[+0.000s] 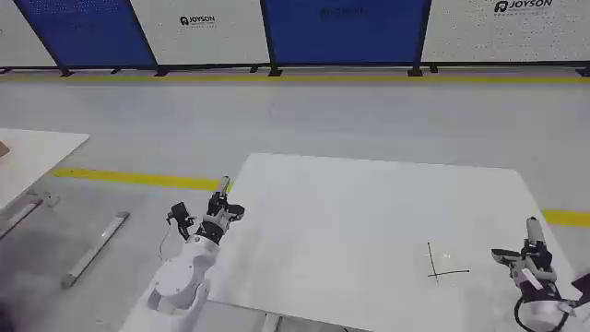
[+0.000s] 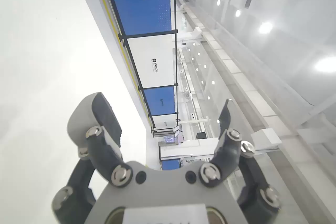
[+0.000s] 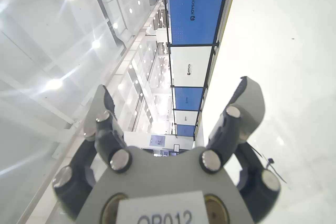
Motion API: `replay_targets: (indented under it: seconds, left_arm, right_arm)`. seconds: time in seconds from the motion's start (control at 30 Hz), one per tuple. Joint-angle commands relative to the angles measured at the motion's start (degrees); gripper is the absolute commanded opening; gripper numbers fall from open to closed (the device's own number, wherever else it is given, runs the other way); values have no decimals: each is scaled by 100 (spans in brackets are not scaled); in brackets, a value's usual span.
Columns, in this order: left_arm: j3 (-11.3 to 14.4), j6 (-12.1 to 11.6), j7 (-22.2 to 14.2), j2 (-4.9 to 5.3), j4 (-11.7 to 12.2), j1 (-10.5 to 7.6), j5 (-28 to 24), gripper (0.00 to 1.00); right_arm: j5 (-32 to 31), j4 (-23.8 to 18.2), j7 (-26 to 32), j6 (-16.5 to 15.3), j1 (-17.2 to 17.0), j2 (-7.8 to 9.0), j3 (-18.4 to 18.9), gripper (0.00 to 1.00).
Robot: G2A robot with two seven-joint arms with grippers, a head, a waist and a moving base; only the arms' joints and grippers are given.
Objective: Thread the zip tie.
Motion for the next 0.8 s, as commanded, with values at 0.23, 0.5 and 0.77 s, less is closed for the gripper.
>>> replay_targets:
  seconds: [0.23, 0.5, 0.77]
  left_arm:
    - [0, 0, 0, 0, 0, 0, 0, 78]
    - [0, 0, 0, 0, 0, 0, 0, 100]
    - [0, 0, 0, 0, 0, 0, 0, 100]
  right_arm:
    - [0, 0, 0, 0, 0, 0, 0, 78]
    - [-242, -30, 704, 239, 51, 50, 86, 100]
    - [-587, -12, 3424, 898, 312, 271, 648, 100]
